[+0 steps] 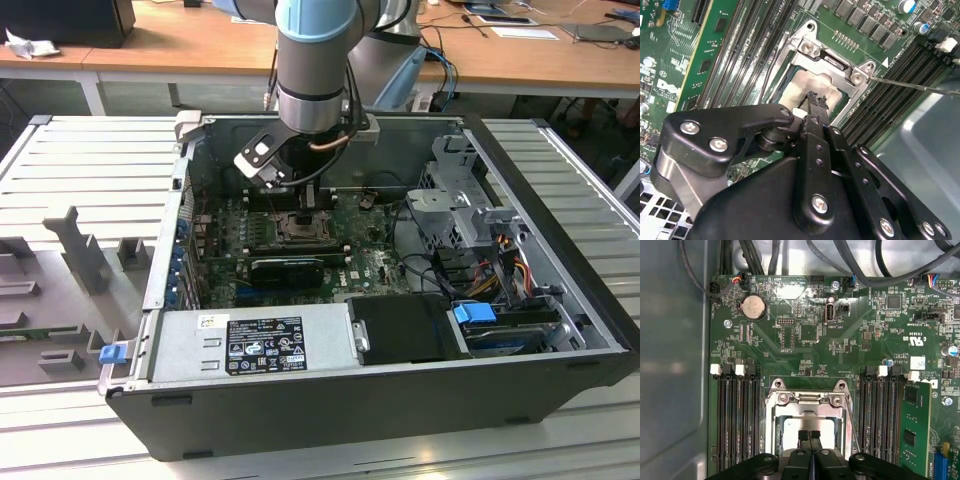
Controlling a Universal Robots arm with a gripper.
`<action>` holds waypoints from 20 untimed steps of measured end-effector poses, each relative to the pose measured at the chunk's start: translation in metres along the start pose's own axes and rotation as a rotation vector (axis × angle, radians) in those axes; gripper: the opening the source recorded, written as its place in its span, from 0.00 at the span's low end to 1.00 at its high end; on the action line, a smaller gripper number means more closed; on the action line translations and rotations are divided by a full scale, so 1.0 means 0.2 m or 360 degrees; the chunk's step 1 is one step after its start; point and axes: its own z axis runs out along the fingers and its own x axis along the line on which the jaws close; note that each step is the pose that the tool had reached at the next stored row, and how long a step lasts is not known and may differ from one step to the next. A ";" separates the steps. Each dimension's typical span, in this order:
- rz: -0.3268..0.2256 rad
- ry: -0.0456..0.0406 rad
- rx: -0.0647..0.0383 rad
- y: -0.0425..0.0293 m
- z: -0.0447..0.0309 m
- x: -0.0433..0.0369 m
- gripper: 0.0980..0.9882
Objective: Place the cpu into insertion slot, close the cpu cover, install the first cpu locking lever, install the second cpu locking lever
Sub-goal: 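Install the first cpu locking lever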
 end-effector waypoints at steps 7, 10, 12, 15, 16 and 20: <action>0.0000 0.0000 0.0000 -0.005 -0.038 0.001 0.01; 0.0000 0.0000 0.0000 -0.004 -0.062 0.002 0.01; 0.0000 0.0000 0.0000 -0.004 -0.070 0.002 0.01; 0.0000 0.0000 0.0000 -0.004 -0.088 0.003 0.01; 0.0000 0.0000 0.0000 -0.004 -0.094 0.003 0.01; 0.0000 0.0000 0.0000 -0.004 -0.121 0.004 0.01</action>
